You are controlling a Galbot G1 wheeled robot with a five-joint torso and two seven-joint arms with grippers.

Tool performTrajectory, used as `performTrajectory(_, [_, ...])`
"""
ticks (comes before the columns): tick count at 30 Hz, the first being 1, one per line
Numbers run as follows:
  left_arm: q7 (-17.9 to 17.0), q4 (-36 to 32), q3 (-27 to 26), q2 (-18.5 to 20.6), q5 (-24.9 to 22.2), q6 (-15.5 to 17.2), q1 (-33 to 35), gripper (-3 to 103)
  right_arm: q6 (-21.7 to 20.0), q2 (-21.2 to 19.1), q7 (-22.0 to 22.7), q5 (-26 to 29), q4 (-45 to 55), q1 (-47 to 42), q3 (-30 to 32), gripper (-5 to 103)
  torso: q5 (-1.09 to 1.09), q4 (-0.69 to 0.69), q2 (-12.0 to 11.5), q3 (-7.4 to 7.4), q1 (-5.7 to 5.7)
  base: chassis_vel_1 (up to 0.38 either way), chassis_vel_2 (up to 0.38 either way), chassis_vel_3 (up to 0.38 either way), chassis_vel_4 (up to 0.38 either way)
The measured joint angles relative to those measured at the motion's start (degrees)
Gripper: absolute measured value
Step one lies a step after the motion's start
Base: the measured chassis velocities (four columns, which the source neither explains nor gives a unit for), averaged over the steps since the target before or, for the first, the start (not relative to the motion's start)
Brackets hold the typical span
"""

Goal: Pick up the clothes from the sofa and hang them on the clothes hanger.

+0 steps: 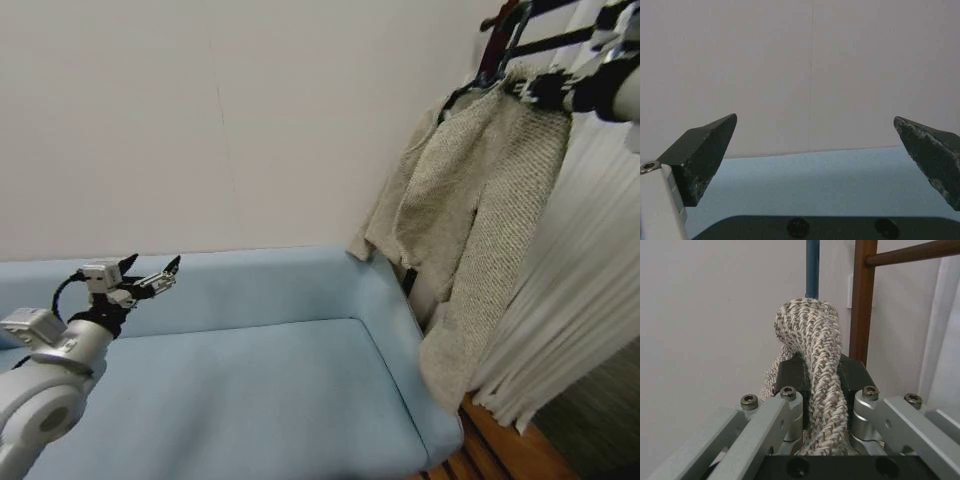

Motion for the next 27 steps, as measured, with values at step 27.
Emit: performTrajectory(27, [1.49,1.52,7.82,-3.72,2.82,-0.18,-5.25,100,14.98,14.95,19.79,9.17,-26.33,22.22,-25.74,11,-0.02,0.01,-0.01,0.0,0.0,0.0,0.0,0.0,0.0])
